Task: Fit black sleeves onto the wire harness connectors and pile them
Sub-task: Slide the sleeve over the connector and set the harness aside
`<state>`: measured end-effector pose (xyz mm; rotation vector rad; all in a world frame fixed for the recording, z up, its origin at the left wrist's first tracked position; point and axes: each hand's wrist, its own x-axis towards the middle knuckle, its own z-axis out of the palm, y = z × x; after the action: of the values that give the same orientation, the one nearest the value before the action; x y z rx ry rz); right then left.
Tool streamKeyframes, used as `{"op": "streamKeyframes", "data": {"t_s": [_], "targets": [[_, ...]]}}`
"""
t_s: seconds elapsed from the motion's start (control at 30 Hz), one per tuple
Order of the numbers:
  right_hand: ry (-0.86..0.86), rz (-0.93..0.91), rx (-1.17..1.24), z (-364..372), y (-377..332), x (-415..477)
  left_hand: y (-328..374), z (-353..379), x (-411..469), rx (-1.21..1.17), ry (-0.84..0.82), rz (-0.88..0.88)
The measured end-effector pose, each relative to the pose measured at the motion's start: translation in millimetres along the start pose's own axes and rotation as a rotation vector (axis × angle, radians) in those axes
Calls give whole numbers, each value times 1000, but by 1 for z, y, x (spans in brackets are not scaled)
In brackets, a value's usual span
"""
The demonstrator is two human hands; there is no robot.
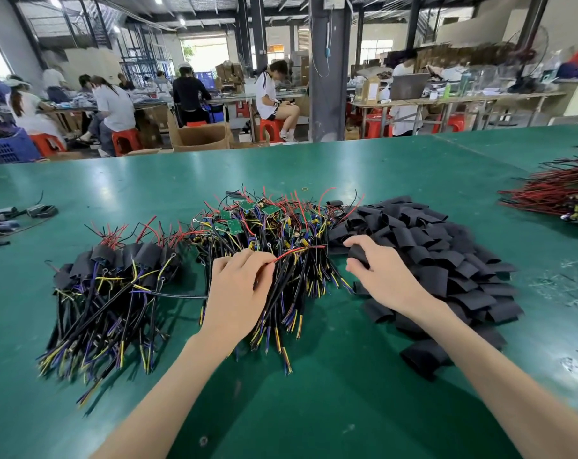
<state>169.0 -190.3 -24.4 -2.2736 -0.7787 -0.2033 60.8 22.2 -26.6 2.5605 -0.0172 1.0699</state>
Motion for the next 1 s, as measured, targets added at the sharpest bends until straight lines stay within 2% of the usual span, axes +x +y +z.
{"op": "streamKeyframes", "data": {"t_s": [0.2, 0.33, 0.43, 0.77, 1.0], "targets": [[12, 104, 259, 5, -5, 1, -3, 2, -1, 2, -1, 24], [-80, 204, 456, 6, -4, 3, -4, 3, -1, 8, 9, 43], [-112, 188, 562, 5, -5, 2, -3, 2, -1, 3, 26, 48], [25, 47, 470, 0, -15, -3, -1, 1, -1, -33, 35, 105], [20, 53, 506, -1, -15, -3, 0, 1, -1, -39, 36, 108]]}}
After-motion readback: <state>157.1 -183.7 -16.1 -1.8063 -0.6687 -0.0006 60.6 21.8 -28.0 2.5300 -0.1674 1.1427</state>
